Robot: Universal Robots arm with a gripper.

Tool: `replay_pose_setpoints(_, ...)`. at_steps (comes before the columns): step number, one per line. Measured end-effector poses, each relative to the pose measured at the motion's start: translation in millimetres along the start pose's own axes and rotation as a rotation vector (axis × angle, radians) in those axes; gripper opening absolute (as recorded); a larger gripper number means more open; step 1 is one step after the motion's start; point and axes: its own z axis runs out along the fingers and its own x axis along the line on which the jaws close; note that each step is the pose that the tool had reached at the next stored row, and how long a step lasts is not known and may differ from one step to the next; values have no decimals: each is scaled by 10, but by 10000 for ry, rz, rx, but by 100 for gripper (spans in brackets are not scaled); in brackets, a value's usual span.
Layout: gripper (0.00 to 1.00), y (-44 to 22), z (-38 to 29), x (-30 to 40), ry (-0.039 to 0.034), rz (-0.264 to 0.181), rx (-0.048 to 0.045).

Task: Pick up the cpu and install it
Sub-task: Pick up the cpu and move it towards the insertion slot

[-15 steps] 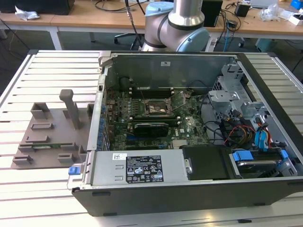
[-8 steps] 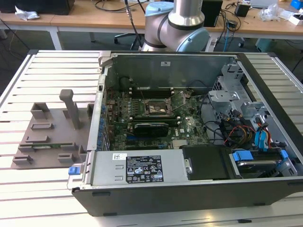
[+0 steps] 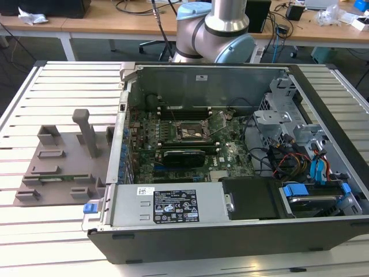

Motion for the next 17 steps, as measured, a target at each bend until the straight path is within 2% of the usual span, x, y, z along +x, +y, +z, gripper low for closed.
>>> replay_pose_setpoints(14, 55, -7, -228, -7, 0, 0, 0)
replay_pose_setpoints(17, 55, -8, -256, -8, 1, 0, 0)
